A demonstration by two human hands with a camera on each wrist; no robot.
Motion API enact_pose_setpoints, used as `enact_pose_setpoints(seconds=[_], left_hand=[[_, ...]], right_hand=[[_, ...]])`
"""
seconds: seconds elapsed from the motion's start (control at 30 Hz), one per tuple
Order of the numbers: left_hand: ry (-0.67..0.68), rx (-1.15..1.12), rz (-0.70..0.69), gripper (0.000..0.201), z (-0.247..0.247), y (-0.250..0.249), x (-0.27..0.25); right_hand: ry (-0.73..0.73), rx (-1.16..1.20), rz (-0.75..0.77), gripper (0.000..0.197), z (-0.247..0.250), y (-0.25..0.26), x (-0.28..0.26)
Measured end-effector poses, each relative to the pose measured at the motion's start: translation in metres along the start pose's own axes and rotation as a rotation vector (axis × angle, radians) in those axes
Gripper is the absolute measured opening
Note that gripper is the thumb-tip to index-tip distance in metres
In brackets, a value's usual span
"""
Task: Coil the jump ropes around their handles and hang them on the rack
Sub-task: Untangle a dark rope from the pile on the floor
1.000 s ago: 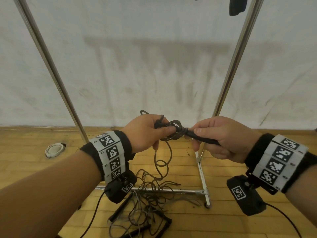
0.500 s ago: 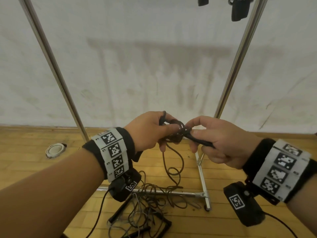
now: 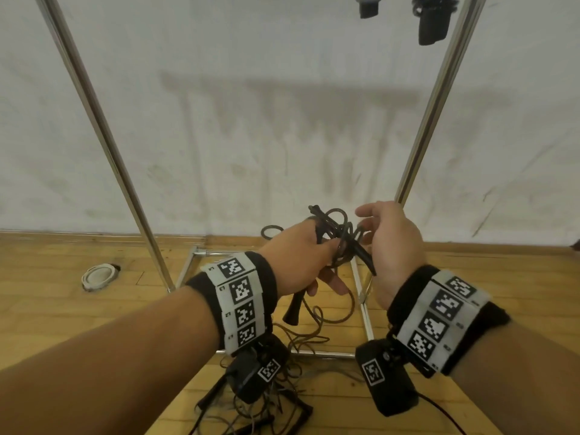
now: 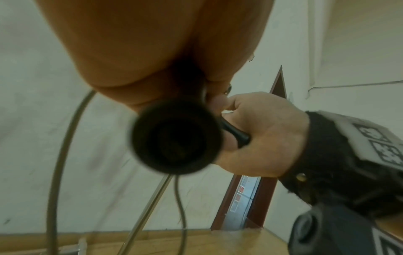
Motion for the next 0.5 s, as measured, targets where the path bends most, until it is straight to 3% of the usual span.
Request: enact_pose_setpoints(seconds=[0.17, 0.3, 0.4, 0.5], left_hand=[[0.103, 0.135, -0.125, 0.015, -0.012, -0.015, -0.008], [0.303, 0.19, -0.066, 0.012, -0.027, -0.009, -0.014], [0.305, 0.086, -0.045, 0.013, -0.024, -0.007, -0.012], [0.27, 0.126, -0.013, 0.017, -0.002, -0.002, -0.009]], right_hand=[[-0.033, 0.169, -0.029, 0.037, 0.001, -0.003, -0.002], [0.073, 0.263, 0.037, 0.033, -0.008, 0.009, -0.001], [0.27, -0.022, 0.109, 0.038, -0.018, 0.018, 0.0], [0.545, -0.272, -0.027, 0.043, -0.019, 0.014, -0.006]])
Point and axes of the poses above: each hand's wrist, its own x-axis towards the middle knuckle, its own z-axis out of the back of the hand, y = z × x, the point moved 4 cm from there along x, towards the middle knuckle, and after that the axes turned 12 degrees about x, right-handed, at the moved point
